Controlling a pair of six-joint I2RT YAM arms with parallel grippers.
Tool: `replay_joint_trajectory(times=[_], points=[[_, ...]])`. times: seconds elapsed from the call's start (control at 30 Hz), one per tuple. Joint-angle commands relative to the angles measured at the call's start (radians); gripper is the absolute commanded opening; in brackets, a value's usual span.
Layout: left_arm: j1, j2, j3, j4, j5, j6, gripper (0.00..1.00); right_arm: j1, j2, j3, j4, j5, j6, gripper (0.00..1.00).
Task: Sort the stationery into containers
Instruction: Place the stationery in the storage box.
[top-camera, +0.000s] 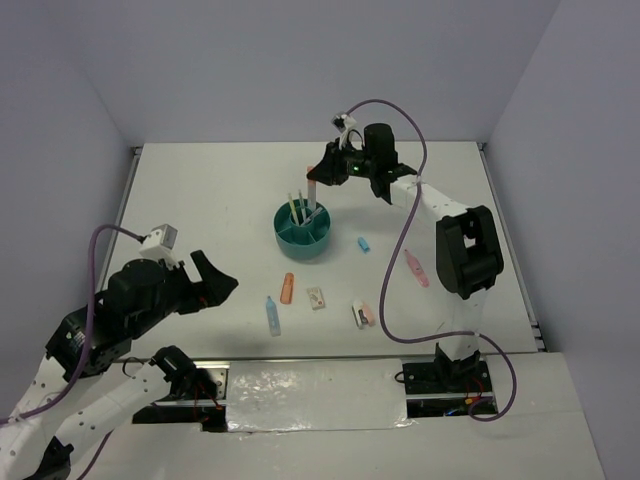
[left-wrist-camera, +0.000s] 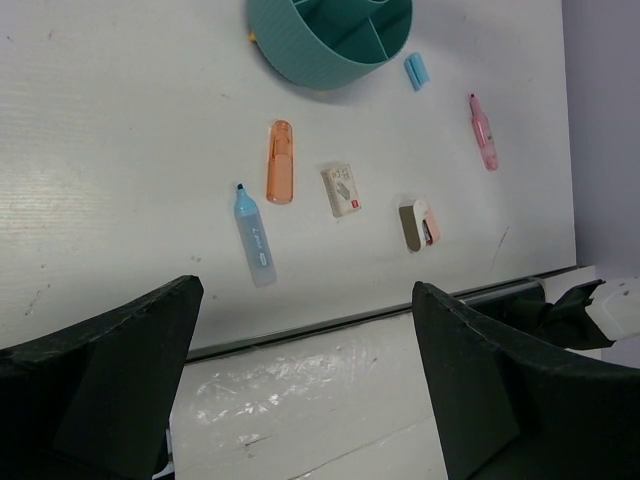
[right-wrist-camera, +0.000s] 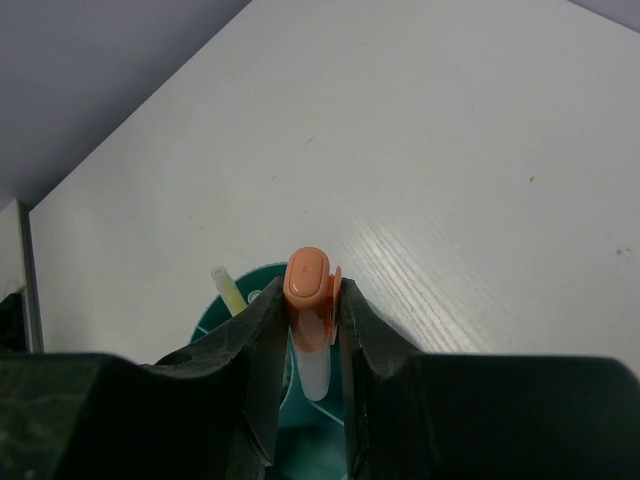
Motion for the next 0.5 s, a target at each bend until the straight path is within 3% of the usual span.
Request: replay_joint_trajectory(times=[0.0, 0.33, 0.37, 0.47], points=[[0.000, 0.013, -0.003, 0.031, 0.010, 0.013, 0.99, 0.002, 0.007, 0.057, 0.022, -0.006, -0.002, 0.29], [0.000, 0.049, -0.025, 0.076, 0.022, 0.058, 0.99, 0.003, -0.024, 0.031, 0.024, -0.014, -0.015, 0.43], [0.000, 0.058, -0.026, 0.080, 0.025, 0.062, 0.99, 0.003, -0.026, 0.025, 0.024, -0.014, -0.015, 0.48], [0.000, 0.075, -0.028, 0.097, 0.028, 0.078, 0.99, 0.000, -0.042, 0.015, 0.024, -0.007, -0.010, 0.49]])
